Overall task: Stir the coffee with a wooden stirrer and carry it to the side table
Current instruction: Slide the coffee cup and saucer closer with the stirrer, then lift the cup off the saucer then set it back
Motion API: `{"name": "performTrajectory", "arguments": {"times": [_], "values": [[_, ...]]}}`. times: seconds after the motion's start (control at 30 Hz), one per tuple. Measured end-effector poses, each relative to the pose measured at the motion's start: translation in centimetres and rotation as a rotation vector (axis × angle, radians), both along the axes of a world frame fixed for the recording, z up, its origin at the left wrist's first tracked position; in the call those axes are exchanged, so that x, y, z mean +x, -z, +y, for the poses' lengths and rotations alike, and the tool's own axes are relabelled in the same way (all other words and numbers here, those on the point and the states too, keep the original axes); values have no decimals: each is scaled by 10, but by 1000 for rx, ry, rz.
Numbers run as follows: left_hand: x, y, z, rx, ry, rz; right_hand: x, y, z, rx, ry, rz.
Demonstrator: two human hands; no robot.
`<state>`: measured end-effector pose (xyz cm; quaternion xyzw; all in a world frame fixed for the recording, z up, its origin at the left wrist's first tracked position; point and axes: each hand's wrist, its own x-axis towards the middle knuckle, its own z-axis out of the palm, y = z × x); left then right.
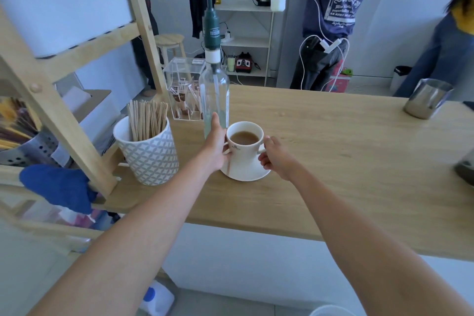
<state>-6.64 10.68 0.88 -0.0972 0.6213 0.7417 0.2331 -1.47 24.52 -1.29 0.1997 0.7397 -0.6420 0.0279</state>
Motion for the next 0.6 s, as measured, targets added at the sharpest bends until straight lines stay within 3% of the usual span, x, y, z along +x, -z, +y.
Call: {"name": "performTrajectory", "arguments": {"times": [0.6], "values": [[-21,-178,-16,-197,107,276,-18,-160,-3,121,-13,291]]}}
